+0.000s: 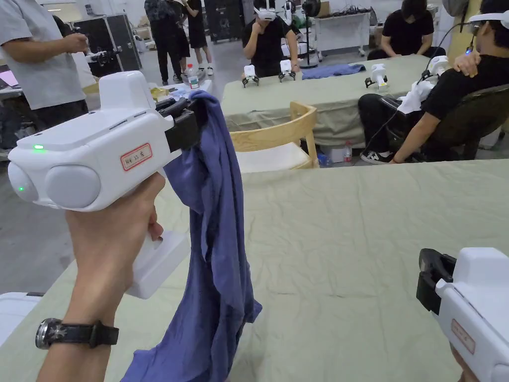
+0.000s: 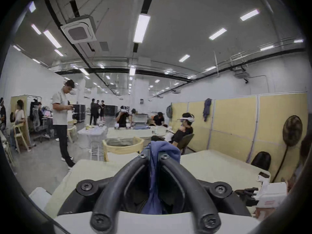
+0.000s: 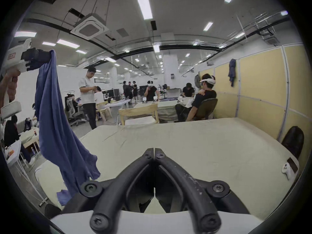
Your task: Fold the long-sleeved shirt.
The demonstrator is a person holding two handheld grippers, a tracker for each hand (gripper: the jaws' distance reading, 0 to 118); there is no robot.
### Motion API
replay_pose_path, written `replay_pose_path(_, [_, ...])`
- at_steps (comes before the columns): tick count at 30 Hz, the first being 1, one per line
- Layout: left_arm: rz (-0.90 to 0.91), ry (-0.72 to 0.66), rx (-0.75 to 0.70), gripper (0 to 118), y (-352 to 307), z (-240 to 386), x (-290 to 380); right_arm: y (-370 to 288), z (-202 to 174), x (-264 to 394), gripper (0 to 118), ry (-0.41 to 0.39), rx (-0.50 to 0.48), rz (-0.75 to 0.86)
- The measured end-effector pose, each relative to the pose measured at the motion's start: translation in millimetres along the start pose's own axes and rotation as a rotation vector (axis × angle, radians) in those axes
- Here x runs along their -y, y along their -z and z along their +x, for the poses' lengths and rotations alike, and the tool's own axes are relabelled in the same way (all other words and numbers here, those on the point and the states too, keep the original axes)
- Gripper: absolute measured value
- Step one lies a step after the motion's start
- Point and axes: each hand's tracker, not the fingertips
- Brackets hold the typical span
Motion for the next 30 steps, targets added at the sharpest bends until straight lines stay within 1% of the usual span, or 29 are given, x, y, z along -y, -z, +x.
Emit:
replay_pose_path(3, [-0.003, -0.051, 0.097, 7, 27, 26, 6, -6, 22, 2, 1, 0.027, 0.045, 0.006])
replay_pose_path(6, [-0.039, -0.058, 0.174, 7, 59, 57, 15, -10, 43, 7, 1, 0.035, 0.094, 0.003])
replay_pose_path(11, [-0.127, -0.071, 0.320, 7, 113, 115, 57, -18, 79, 16, 1, 0.060, 0.176, -0.006])
replay_pose_path(16, [-0.341, -0.040, 0.427, 7, 166, 178, 150, -25, 115, 27, 1, 0.056, 0.264, -0.026])
replay_pose_path(19, [-0.496, -0.082, 0.501, 7, 191, 215, 219, -28, 131, 34, 1, 0.057, 0.300, -0.046])
replay_pose_path(22, [-0.642, -0.078, 0.553, 7, 213, 251, 286, -27, 146, 45, 1, 0.075, 0.330, -0.065])
replay_pose_path(25, [-0.787, -0.070, 0.596, 7, 223, 286, 350, -25, 158, 58, 1, 0.089, 0.356, -0.095])
replay_pose_path(28, [-0.881, -0.087, 0.617, 7, 220, 307, 392, -25, 165, 68, 1, 0.093, 0.369, -0.124])
replay_pose_path(29, [-0.904, -0.093, 0.618, 8, 219, 311, 399, -26, 166, 71, 1, 0.093, 0.372, -0.131])
replay_pose_path(30, [-0.912, -0.087, 0.620, 13, 217, 315, 405, -25, 167, 74, 1, 0.094, 0.373, -0.139])
